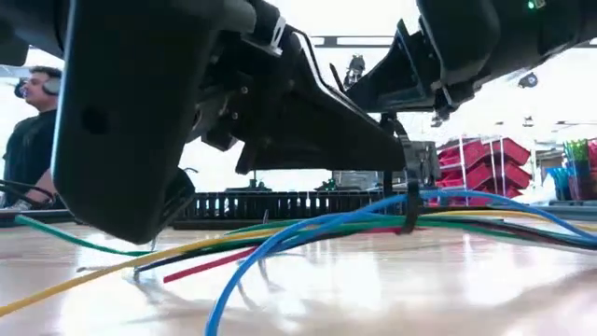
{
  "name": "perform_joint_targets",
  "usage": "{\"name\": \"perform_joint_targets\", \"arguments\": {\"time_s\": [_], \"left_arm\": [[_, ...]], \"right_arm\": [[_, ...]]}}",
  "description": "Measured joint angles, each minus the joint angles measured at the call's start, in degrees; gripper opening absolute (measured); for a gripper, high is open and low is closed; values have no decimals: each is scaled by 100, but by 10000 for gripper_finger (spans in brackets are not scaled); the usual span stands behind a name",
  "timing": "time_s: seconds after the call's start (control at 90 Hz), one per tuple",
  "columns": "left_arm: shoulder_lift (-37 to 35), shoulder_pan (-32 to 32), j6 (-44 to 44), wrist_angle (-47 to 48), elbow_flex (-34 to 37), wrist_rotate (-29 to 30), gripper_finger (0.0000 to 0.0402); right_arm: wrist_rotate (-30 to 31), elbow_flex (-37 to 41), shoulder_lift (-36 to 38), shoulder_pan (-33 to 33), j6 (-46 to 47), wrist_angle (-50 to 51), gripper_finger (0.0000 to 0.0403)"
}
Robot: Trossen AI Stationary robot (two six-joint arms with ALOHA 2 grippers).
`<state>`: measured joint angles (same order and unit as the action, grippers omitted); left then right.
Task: Ziptie cables
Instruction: Wrap the cable wires with the black zip tie
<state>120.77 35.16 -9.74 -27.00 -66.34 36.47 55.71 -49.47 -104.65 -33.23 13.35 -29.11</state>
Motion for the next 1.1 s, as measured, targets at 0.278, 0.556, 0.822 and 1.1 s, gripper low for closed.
{"name": "perform_joint_targets", "arguments": {"time_s": [0.278, 0.556, 0.822, 1.1], "left_arm": [[0, -2, 181, 109, 43, -148, 0], [0, 4, 402, 238, 49, -168, 0], [0, -7, 612, 371, 50, -141, 0], [0, -13, 794, 444, 50, -116, 0]], "right_arm": [[428, 0, 190, 99, -1030, -22, 0], [-2, 0, 322, 146, -893, -31, 0], [-486, 3, 444, -24, 246, 72, 54], [-515, 2, 1242, -334, 1788, 1405, 164]]}}
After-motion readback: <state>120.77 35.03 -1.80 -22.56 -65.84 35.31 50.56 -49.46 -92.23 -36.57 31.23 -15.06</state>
